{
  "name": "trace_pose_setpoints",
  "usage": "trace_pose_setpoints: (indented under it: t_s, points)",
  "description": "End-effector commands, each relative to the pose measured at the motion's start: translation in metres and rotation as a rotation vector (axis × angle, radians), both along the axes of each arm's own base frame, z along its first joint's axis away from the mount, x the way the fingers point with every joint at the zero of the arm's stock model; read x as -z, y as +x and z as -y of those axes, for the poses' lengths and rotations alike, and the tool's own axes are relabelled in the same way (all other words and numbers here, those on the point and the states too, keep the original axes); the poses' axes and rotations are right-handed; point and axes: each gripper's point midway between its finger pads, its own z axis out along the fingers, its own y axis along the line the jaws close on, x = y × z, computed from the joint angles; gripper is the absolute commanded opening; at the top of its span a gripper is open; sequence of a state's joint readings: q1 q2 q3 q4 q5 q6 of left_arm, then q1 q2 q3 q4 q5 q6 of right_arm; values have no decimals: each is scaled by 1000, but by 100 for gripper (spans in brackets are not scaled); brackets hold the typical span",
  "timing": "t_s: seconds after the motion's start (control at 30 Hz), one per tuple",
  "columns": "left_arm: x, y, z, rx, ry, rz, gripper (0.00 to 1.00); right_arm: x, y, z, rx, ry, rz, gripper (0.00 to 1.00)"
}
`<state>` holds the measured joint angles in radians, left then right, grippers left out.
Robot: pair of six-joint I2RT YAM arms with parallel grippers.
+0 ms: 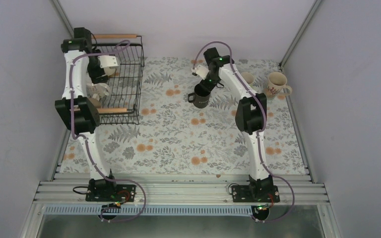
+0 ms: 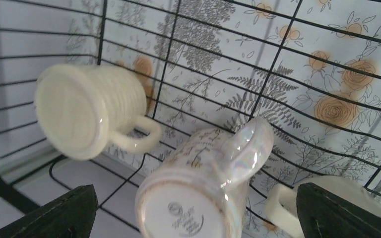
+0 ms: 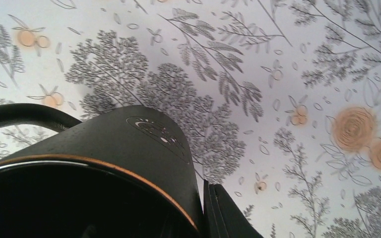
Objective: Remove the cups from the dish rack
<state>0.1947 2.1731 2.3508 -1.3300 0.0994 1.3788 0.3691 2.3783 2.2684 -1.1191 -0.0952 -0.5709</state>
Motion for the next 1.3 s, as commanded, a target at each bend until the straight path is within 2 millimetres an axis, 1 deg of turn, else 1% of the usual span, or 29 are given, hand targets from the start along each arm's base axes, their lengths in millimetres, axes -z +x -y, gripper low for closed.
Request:
trace_pose_setpoints:
  t_s: [0.0,0.07,0.2,0.37,0.47,0.6,0.7,0.77,0.87,1.0,1.17,1.27]
  points:
    - [17,0,4,61,84,-56,100,-13,27,11,52,3,87,4]
    - [23,0,2,68,116,-78,100,-17,35,16,65,1,112,3]
    - [39,-1,-7,67,179,-131,100,-27,49,26,88,-1,159,3]
    - [59,-3,-19,59,243,-195,100,-30,57,34,99,-15,185,3]
    - [62,-4,-14,115,232,-200,100,-32,60,39,105,-15,193,3]
    - [57,7,-10,172,240,-149,100,-33,62,47,113,-13,196,3]
    - [52,16,-7,217,247,-104,100,-34,63,48,112,-6,195,3]
    - [53,18,-7,253,263,-98,100,-34,63,49,108,-5,195,3]
    - [60,18,-8,298,287,-114,99,-35,65,50,101,-5,202,3]
    - [75,14,-15,342,341,-150,96,-36,67,51,99,-3,210,3]
    - [86,8,-14,399,362,-167,94,-36,73,58,116,-8,225,3]
    - [96,6,-17,406,390,-187,91,-37,76,62,120,-8,229,3]
